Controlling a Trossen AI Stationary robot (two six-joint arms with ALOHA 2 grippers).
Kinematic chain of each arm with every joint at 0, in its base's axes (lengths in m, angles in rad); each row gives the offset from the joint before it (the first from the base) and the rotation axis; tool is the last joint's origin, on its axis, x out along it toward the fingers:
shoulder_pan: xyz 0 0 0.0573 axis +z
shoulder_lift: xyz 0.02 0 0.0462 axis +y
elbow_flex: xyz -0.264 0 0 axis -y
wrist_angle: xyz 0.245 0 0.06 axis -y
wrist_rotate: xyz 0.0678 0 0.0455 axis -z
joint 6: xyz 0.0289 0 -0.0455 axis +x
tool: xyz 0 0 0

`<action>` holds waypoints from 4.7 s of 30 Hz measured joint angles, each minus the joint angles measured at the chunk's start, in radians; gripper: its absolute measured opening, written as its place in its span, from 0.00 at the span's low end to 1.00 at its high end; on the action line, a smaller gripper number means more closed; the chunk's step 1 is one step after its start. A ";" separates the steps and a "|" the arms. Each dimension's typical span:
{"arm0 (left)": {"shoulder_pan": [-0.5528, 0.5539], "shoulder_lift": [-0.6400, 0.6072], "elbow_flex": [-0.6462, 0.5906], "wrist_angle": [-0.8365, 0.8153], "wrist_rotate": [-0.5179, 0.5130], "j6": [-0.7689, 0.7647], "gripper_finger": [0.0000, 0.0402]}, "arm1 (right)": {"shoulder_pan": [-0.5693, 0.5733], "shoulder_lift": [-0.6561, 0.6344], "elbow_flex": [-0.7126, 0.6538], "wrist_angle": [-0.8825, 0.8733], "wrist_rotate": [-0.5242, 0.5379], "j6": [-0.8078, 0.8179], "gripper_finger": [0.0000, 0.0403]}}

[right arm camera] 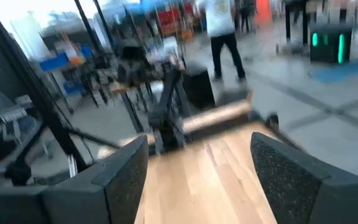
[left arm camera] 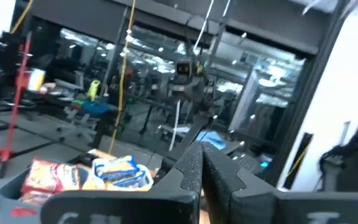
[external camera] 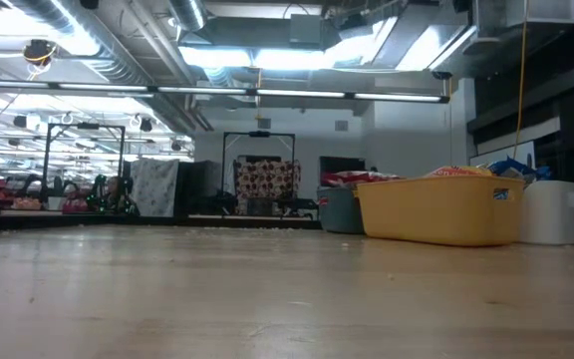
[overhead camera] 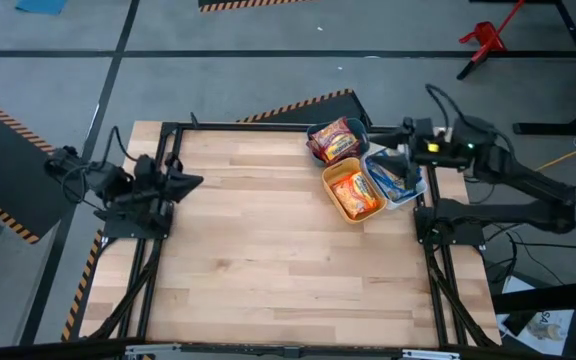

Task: Sort Maruchan noodles
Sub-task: Return to Home Position

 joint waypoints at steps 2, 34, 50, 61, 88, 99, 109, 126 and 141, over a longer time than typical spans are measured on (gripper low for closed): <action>0.029 -0.024 0.001 -0.031 0.070 -0.024 0.00 | 0.000 -0.059 -0.083 0.080 -0.002 0.001 0.67; 0.842 -0.130 -0.320 0.161 1.240 -0.637 0.00 | -0.001 -0.773 -0.485 0.051 0.178 0.384 0.67; 0.916 -0.132 -0.509 0.362 1.167 -0.513 0.00 | 0.001 -0.769 -1.024 0.758 0.085 0.340 0.67; 0.783 -0.130 -0.509 0.160 1.002 -0.321 0.00 | 0.000 -0.766 -1.024 0.514 0.131 0.183 0.67; 0.768 -0.130 -0.509 0.025 0.829 -0.221 0.00 | 0.000 -0.761 -1.025 0.375 0.025 0.256 0.67; 0.768 -0.130 -0.509 0.026 0.830 -0.221 0.00 | 0.129 -0.761 -1.025 0.354 0.134 0.266 0.67; 0.768 -0.130 -0.509 0.028 0.828 -0.215 0.00 | 0.284 -0.753 -1.024 0.346 0.251 0.294 0.67; 0.768 -0.130 -0.509 0.028 0.827 -0.213 0.00 | 0.282 -0.753 -1.024 0.342 0.204 0.295 0.67; 0.768 -0.130 -0.509 0.027 0.827 -0.213 0.00 | 0.281 -0.753 -1.024 0.343 0.202 0.295 0.67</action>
